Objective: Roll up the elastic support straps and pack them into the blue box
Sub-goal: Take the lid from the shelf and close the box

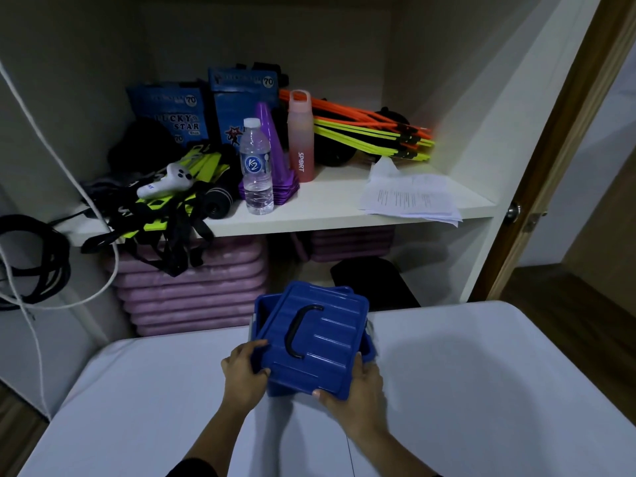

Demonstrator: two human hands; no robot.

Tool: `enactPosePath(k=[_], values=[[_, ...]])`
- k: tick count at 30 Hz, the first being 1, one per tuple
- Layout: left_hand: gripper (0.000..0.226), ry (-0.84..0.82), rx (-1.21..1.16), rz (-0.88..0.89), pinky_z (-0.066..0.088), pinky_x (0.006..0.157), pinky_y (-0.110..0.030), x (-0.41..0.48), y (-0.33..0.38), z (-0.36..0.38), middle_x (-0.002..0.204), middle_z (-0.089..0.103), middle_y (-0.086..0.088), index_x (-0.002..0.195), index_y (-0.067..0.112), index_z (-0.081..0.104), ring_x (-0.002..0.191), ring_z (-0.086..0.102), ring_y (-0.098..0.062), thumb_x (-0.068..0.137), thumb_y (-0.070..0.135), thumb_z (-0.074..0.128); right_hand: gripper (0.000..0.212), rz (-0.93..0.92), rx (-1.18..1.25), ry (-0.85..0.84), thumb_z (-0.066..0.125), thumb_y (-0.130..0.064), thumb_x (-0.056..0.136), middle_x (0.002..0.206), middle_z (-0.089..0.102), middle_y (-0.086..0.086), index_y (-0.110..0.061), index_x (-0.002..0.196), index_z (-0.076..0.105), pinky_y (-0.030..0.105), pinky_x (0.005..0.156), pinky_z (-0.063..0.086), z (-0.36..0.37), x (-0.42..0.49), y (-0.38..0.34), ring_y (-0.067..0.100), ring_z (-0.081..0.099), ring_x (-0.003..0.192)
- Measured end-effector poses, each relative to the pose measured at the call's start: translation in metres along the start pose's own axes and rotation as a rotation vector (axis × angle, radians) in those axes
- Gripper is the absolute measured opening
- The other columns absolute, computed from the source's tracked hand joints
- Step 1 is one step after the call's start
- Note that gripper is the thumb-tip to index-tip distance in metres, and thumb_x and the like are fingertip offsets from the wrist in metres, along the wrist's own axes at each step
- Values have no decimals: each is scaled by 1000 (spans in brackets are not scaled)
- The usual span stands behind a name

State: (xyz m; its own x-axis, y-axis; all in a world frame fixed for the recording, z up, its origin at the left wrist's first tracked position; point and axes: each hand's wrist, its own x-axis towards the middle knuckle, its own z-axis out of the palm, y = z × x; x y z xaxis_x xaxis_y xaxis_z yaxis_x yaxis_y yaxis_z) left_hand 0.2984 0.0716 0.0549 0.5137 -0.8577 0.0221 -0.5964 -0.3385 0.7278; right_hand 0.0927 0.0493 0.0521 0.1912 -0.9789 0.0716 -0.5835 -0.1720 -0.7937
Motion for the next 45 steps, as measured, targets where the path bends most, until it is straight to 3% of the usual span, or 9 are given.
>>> enactPosePath(k=[3,6,9,14,22,29,33,39,45], values=[[55,28,6,-8,23,94,-25,9,-3,1,128,51,-11,122,20,53,116,41,-29,74,-3,65,86,35,-198,60,54,-72,72,117,49,2,-26,141,30,31,86,46,-5,13,-1,19,43,107],[58,117,42,-122,30,100,-41,18,-3,1,131,44,-21,134,12,42,118,38,-37,81,8,65,76,22,-313,127,53,-59,82,127,47,8,-16,140,32,34,92,44,-12,43,1,23,41,113],[51,207,38,-237,37,96,-49,23,3,4,126,46,-27,132,4,42,113,42,-42,87,17,61,75,-31,-377,55,52,-52,85,138,37,9,-16,144,24,38,101,40,-14,79,1,25,37,123],[66,197,-22,-246,44,89,-45,28,10,14,120,49,-18,127,4,43,108,49,-38,75,32,73,70,-59,-431,-46,48,-47,91,154,17,10,-17,147,20,41,111,32,-14,130,-2,28,23,138],[56,93,-32,-74,41,101,-40,64,-3,4,133,53,-14,134,5,43,117,51,-34,80,2,61,65,-70,-413,-133,46,-38,96,158,7,10,-19,149,15,41,118,19,-10,168,7,31,11,144],[52,70,116,-36,44,98,-41,91,-4,4,141,46,-8,137,16,42,124,48,-30,89,26,57,66,-73,-381,-233,42,-39,98,159,3,8,-14,150,9,33,119,14,-3,166,33,24,8,146],[49,106,169,-63,48,89,-42,76,2,11,126,54,-11,133,13,45,112,51,-30,90,36,53,63,-66,-363,-172,39,-36,99,158,8,9,-11,150,10,29,119,14,1,161,38,23,12,145],[49,42,94,-64,43,99,-41,65,-3,17,127,49,-15,139,11,36,112,49,-30,91,12,47,66,1,-294,-157,43,-37,97,156,16,7,-12,150,11,33,113,32,5,148,37,24,31,138],[50,-30,106,-129,44,98,-43,70,-1,15,126,44,-16,140,16,33,111,52,-33,92,12,46,67,2,-249,-154,49,-37,94,150,28,7,-13,149,17,36,108,39,9,143,46,23,40,131]])
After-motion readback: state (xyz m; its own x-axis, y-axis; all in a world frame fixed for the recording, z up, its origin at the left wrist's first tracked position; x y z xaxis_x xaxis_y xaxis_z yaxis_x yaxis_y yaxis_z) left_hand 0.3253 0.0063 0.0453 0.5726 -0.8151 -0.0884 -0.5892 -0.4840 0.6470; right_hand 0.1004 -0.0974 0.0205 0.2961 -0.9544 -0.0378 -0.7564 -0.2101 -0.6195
